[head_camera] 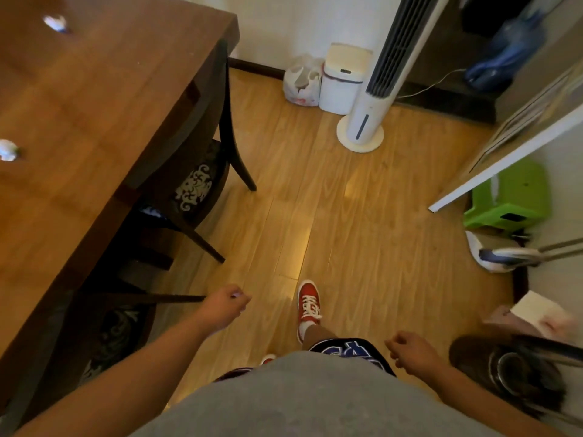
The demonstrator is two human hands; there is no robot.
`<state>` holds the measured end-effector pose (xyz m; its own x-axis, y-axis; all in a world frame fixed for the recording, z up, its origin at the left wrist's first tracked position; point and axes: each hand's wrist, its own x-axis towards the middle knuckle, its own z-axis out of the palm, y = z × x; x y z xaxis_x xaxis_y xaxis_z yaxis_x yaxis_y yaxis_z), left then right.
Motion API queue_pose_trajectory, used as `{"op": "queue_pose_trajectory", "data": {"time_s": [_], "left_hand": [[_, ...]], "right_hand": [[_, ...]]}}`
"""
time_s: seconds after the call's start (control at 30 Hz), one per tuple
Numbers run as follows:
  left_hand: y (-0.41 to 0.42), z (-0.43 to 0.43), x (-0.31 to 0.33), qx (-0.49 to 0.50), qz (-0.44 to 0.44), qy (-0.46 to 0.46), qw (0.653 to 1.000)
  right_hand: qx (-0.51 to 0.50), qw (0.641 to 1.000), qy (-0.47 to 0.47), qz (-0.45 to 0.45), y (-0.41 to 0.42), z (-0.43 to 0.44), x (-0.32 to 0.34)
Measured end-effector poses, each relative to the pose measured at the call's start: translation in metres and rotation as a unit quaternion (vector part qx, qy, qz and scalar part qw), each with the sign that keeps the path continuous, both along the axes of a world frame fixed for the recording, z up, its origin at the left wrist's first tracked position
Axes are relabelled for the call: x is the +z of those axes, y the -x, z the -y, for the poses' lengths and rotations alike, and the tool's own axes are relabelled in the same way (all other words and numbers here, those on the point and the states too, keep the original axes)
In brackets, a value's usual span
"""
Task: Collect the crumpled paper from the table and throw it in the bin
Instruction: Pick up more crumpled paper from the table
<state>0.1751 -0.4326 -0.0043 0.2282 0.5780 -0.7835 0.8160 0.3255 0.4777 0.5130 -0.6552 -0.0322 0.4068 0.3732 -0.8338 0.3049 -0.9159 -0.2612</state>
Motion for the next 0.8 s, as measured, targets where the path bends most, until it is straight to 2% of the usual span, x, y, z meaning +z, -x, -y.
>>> {"op": "queue_pose_trajectory", "data": {"time_s": [0.17, 0.37, 0.47, 0.63, 0.8], "left_hand": [[-0.017, -0.046, -0.007, 0.047, -0.027, 0.010, 0.998], [0.003, -0.064, 0.004, 0.143, -0.046, 0.001, 0.989], [0.012, -0.071, 0.023, 0.187, -0.055, -0.029, 0.980], [0.029, -0.099, 0.063, 0.231, -0.016, -0.100, 0.968], [0.068, -0.150, 0.119, 0.268, 0.060, -0.199, 0.941]], "right_hand": [[0.066, 0.998, -0.011, -0.011, -0.046, -0.108, 0.005], [0.229, 0.969, -0.086, -0.030, -0.047, -0.278, 0.046], [0.311, 0.939, -0.142, -0.046, -0.018, -0.353, 0.072], [0.418, 0.872, -0.237, -0.096, 0.062, -0.444, 0.117], [0.517, 0.807, -0.260, -0.120, 0.146, -0.496, 0.161]]}}
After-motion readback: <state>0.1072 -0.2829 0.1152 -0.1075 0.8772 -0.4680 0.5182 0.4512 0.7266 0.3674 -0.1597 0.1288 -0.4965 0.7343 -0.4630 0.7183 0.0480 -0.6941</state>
